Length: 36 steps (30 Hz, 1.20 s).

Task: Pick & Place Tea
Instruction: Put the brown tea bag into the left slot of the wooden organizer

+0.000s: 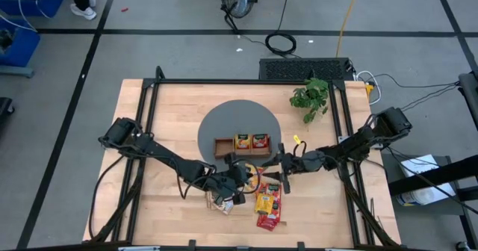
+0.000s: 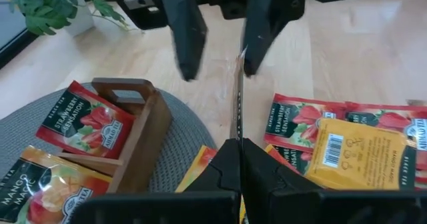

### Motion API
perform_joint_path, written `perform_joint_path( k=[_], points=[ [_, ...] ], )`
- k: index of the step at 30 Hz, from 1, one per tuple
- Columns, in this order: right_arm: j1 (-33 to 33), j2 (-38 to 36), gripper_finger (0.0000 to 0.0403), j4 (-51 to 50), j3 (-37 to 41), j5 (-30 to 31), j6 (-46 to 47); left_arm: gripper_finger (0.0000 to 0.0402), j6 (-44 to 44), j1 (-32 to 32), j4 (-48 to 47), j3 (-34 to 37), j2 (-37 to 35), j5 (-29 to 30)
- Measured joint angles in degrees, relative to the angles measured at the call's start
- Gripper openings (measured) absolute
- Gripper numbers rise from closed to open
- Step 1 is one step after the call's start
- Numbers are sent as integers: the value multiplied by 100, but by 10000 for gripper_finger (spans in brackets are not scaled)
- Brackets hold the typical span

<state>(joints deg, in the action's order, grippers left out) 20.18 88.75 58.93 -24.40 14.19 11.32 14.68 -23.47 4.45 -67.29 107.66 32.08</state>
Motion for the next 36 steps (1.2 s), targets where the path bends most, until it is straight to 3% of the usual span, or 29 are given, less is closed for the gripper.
perform_joint_path(
  k=[7,11,16,20,27,36],
  points=[
    [-156,-263,122,-426,-92,-683,-528,2,52,47,-131,0,2,-182],
    [-227,-674,122,-2420,-724,-681,-602,4,145,47,-288,2,0,-203],
    [-220,-731,125,-5438,-2208,-655,-815,3,195,47,-380,2,2,-203],
    [-163,-529,125,-6849,-3218,-318,-1306,6,195,43,-435,2,2,-203],
    [-199,135,126,-7798,-4163,-242,-1504,6,79,47,-433,2,2,-160],
    [-237,861,138,-8059,-4465,-248,-1540,3,42,47,-433,7,9,-157]
  ],
)
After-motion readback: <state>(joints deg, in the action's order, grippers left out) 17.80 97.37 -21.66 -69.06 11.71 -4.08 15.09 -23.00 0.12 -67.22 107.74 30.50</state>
